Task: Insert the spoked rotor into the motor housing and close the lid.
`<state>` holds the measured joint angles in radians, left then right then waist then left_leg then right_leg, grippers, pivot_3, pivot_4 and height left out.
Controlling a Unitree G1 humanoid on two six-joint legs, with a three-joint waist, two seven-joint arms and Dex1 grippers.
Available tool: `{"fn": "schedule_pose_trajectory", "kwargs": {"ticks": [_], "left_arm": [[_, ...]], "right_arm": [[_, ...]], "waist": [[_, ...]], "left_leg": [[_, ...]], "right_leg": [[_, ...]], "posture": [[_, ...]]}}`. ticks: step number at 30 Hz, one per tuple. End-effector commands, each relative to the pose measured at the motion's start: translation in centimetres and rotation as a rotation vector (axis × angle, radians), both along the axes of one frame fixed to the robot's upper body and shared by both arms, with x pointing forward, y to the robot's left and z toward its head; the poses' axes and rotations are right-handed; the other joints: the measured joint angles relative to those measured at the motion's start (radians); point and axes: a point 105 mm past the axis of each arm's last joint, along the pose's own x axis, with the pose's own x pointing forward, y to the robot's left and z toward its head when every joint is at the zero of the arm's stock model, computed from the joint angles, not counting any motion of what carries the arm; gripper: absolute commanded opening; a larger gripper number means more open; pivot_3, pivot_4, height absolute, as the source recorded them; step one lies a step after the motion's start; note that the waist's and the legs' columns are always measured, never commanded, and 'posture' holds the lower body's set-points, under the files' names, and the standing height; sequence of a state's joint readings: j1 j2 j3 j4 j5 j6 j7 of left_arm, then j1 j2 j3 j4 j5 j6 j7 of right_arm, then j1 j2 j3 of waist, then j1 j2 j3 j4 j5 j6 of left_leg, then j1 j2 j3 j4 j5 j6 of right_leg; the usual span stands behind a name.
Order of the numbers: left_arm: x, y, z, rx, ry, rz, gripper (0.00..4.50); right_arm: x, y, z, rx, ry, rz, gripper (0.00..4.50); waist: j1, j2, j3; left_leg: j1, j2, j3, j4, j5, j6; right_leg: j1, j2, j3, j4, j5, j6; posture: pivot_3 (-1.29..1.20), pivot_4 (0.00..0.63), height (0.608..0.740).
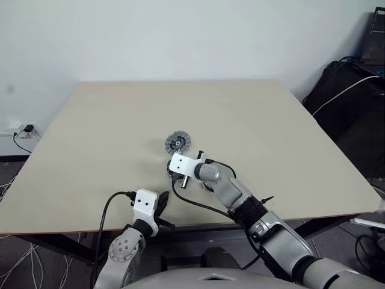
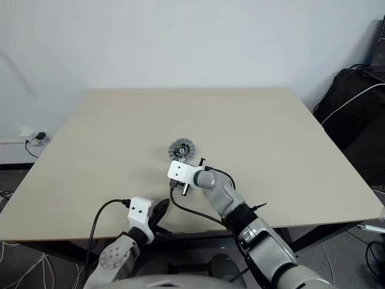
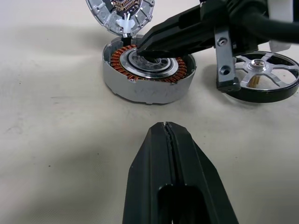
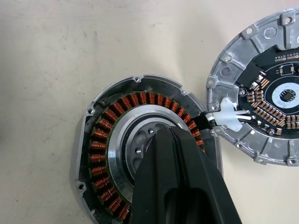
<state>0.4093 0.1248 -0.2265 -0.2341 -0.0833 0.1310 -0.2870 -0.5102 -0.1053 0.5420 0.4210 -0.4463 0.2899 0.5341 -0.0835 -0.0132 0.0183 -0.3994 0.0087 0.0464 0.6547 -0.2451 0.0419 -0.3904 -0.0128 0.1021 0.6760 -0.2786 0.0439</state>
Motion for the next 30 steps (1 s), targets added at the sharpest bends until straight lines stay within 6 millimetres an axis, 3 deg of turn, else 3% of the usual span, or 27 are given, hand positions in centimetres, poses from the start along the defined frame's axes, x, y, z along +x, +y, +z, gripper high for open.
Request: {"fn": "schedule_pose_trajectory", "kwargs": {"ticks": [1,13,30], "left_arm": [[0.3,0.0,1.2,-0.009,-0.049,-0.007,0.04],[0.5,-0.2,0.8,-0.015,-0.041,-0.012,0.04],[0.7,-0.4,-0.4,-0.012,-0.035,-0.024,0.04]], "right_arm": [[-0.6,-0.2,-1.3,-0.021,0.042,0.001,0.02],[-2.6,-0.9,-0.7,-0.037,0.084,0.089,0.02],[-0.4,-0.1,3.4,0.08,-0.056,0.004,0.02]], "waist": [[-0.001,-0.001,-0.001],[0.001,-0.001,-0.001],[0.006,-0.003,0.001]], "left_leg": [[0.001,0.0,0.0,0.0,0.0,0.0],[0.002,0.0,0.0,0.0,0.0,0.0],[-0.001,0.0,0.0,-0.001,0.0,0.0]], "right_leg": [[0.0,0.0,0.0,0.0,0.0,0.0],[0.002,-0.001,0.0,-0.001,-0.001,0.0],[-0.001,-0.001,0.0,-0.001,-0.002,-0.001]], "posture": [[0.0,0.0,0.74],[0.0,0.0,0.74],[0.0,0.0,0.74]]}}
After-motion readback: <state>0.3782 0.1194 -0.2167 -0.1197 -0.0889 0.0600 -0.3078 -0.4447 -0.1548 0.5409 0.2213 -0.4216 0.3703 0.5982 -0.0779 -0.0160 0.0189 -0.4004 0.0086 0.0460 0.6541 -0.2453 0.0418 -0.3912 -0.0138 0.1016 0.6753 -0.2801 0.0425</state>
